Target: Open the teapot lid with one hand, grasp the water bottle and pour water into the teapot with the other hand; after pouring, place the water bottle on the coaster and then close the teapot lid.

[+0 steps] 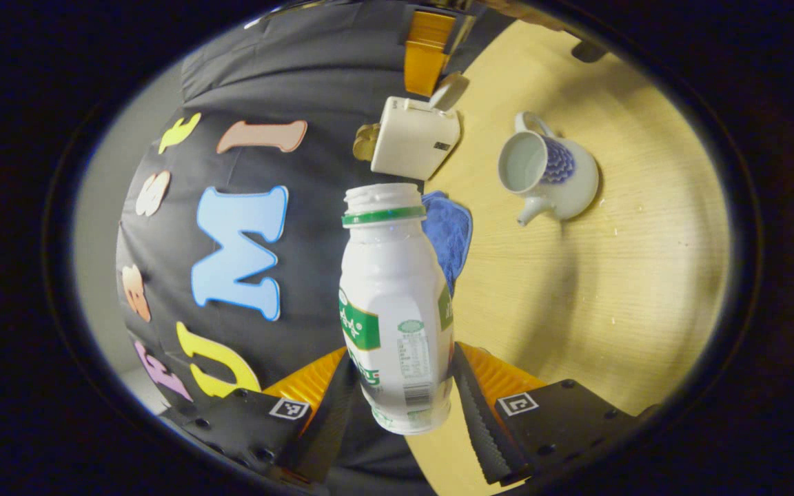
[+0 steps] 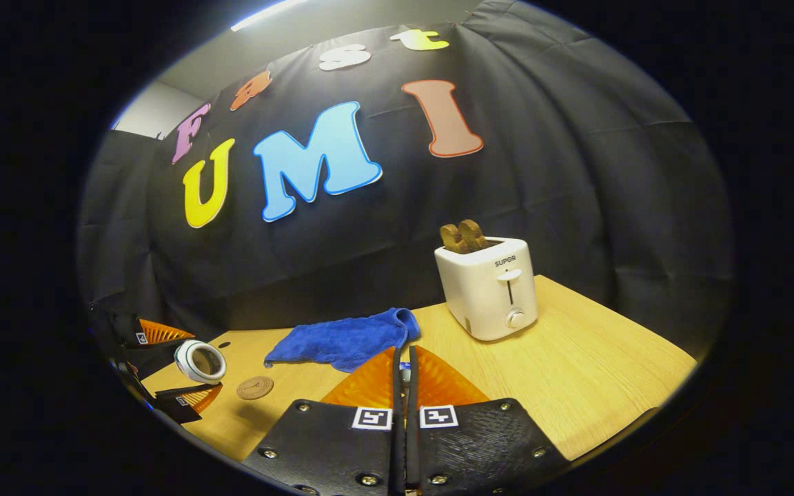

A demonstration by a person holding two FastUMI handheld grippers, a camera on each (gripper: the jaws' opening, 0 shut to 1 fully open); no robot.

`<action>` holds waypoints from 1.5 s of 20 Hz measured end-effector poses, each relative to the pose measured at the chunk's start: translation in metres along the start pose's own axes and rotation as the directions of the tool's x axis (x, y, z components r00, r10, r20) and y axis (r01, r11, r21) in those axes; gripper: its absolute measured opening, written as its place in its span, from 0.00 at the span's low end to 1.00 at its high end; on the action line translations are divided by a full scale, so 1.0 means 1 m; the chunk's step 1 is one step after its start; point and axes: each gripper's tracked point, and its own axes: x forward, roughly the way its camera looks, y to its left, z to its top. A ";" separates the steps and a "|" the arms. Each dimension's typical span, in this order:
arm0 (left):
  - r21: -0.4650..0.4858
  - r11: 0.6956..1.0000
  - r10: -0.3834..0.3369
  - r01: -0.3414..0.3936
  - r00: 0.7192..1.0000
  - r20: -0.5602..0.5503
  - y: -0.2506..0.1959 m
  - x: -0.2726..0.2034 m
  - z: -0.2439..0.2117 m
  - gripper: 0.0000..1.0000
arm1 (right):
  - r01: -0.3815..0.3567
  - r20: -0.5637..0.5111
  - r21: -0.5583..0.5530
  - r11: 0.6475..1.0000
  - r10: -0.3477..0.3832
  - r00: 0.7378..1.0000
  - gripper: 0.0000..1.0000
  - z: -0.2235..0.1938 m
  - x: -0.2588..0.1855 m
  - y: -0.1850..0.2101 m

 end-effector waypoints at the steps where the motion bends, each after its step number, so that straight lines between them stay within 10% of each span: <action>1: -0.059 0.998 -0.005 0.005 1.000 -0.006 0.001 -0.004 -0.008 0.87 | -0.016 -0.003 -0.013 1.000 0.016 1.000 0.00 -0.002 0.001 0.006; 3: -0.160 0.987 -0.005 0.002 1.000 -0.020 0.004 -0.005 -0.024 0.91 | -0.045 -0.015 -0.036 0.998 0.044 0.999 0.00 -0.007 0.002 0.016; 4: -0.205 0.979 0.001 -0.007 1.000 -0.026 0.005 -0.006 -0.029 0.77 | -0.058 -0.024 -0.047 0.997 0.057 0.998 0.00 -0.009 0.003 0.022; 7: -0.353 0.935 0.010 -0.024 0.999 -0.044 0.006 0.004 -0.043 0.91 | -0.099 -0.048 -0.074 0.992 0.095 0.994 0.00 -0.018 0.004 0.039; 13: -0.647 0.762 -0.019 -0.019 0.998 -0.052 0.001 0.019 -0.056 0.91 | -0.177 -0.092 -0.155 0.972 0.164 0.982 0.00 -0.032 0.005 0.063; 14: -0.677 0.736 -0.017 -0.025 0.998 -0.055 0.000 0.019 -0.058 0.77 | -0.193 -0.100 -0.166 0.967 0.178 0.979 0.00 -0.034 0.005 0.065; 15: -0.703 0.711 -0.010 -0.033 0.998 -0.057 -0.001 0.021 -0.059 0.91 | -0.208 -0.112 -0.177 0.962 0.190 0.975 0.00 -0.037 0.005 0.070; 25: -0.863 0.494 0.083 -0.103 0.994 -0.071 0.040 0.025 -0.080 0.90 | -0.259 -0.199 -0.255 0.932 0.212 0.957 0.01 -0.061 0.006 0.077; 30: -0.885 0.451 0.097 -0.117 0.992 -0.082 0.055 0.035 -0.095 0.80 | -0.266 -0.213 -0.256 0.929 0.214 0.953 0.00 -0.062 0.003 0.076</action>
